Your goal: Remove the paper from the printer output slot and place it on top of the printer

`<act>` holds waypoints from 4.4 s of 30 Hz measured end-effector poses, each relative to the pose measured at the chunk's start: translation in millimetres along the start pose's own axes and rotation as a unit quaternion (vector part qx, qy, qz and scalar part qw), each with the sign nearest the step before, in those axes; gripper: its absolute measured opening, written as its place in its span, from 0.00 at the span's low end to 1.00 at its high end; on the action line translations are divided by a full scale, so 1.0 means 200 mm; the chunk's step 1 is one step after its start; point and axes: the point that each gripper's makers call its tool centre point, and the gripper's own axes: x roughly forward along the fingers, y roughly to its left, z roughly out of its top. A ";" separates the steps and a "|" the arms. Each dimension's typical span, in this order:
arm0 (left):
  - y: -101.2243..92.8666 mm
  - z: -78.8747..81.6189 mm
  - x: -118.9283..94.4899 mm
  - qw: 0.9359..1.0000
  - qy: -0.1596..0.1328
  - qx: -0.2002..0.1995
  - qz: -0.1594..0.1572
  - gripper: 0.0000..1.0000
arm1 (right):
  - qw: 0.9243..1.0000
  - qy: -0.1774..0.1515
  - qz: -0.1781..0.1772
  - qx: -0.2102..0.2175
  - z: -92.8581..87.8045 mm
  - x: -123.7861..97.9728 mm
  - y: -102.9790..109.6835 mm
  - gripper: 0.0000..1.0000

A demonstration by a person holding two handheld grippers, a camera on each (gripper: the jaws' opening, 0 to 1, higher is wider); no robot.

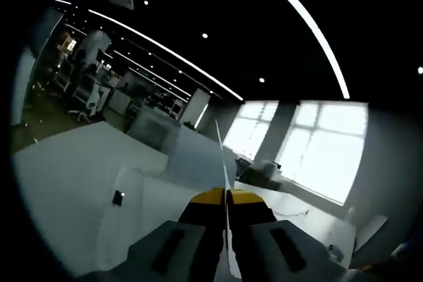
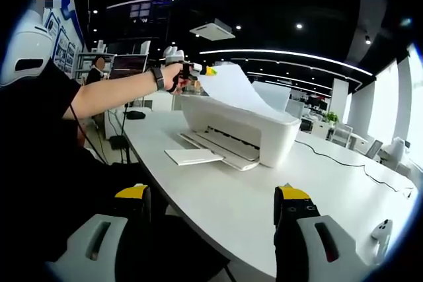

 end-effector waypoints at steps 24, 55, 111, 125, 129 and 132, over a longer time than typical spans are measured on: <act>-0.01 -0.05 0.01 1.000 -0.017 -0.020 0.004 0.05 | 1.000 0.000 0.001 0.004 -0.02 0.00 0.00 0.71; -0.01 -0.10 0.02 0.999 -0.025 -0.023 0.009 0.05 | 1.000 0.001 0.001 0.006 -0.03 0.00 0.00 0.71; 0.08 -0.19 0.03 0.999 0.002 -0.007 0.038 0.11 | 1.000 0.003 0.001 0.010 -0.05 0.00 -0.01 0.71; 0.10 -0.22 0.03 0.999 0.017 0.008 0.048 0.17 | 1.000 -0.004 -0.001 0.008 -0.04 -0.01 -0.01 0.71; 0.09 -0.23 0.03 0.998 0.023 0.016 0.049 0.18 | 1.000 -0.005 0.002 0.003 -0.03 0.00 0.00 0.71; 0.10 -0.23 0.03 0.998 0.024 0.019 0.052 0.19 | 1.000 -0.006 0.003 0.001 -0.03 0.00 0.00 0.71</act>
